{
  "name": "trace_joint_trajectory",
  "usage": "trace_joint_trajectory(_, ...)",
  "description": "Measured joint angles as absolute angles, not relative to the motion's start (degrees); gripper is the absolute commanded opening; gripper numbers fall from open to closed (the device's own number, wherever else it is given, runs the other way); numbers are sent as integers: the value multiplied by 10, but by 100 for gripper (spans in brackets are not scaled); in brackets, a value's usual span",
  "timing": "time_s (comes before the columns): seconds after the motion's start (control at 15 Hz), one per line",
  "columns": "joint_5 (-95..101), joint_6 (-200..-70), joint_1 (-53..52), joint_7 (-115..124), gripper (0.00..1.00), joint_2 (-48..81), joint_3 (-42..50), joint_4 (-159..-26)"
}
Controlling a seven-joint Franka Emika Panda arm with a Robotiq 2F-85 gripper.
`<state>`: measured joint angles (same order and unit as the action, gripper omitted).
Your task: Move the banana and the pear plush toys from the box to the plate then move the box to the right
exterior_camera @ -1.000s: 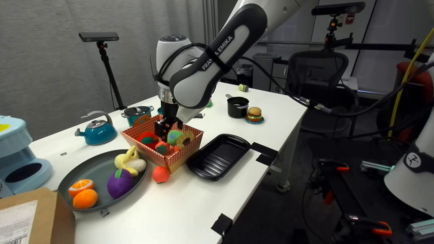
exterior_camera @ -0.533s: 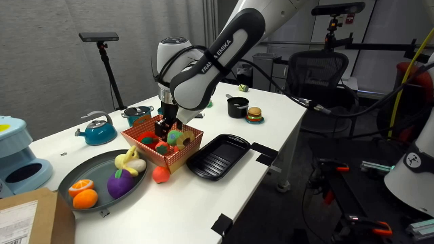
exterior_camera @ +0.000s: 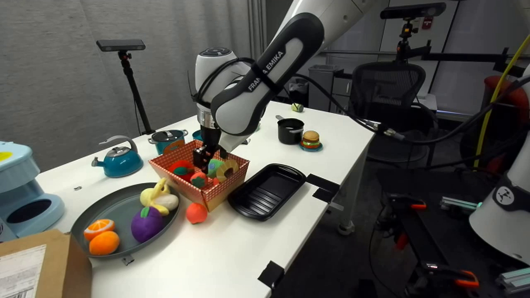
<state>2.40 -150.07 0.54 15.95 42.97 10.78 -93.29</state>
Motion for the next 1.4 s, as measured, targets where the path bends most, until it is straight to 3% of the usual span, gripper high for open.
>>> trace_joint_trajectory(0.13,24,-1501,5,159,84,430,107,-936)
trace_joint_trajectory(0.2,24,-1501,5,159,64,430,107,-936)
trace_joint_trajectory(0.33,24,-1501,5,159,55,430,107,-938)
trace_joint_trajectory(0.53,24,-1501,5,159,29,430,107,-943)
trace_joint_trajectory(0.8,24,-1501,5,159,3,429,107,-944)
trace_joint_trajectory(0.87,24,-1501,5,159,0,427,107,-944)
trace_joint_trajectory(1.4,25,-1502,-19,164,2,376,104,-951)
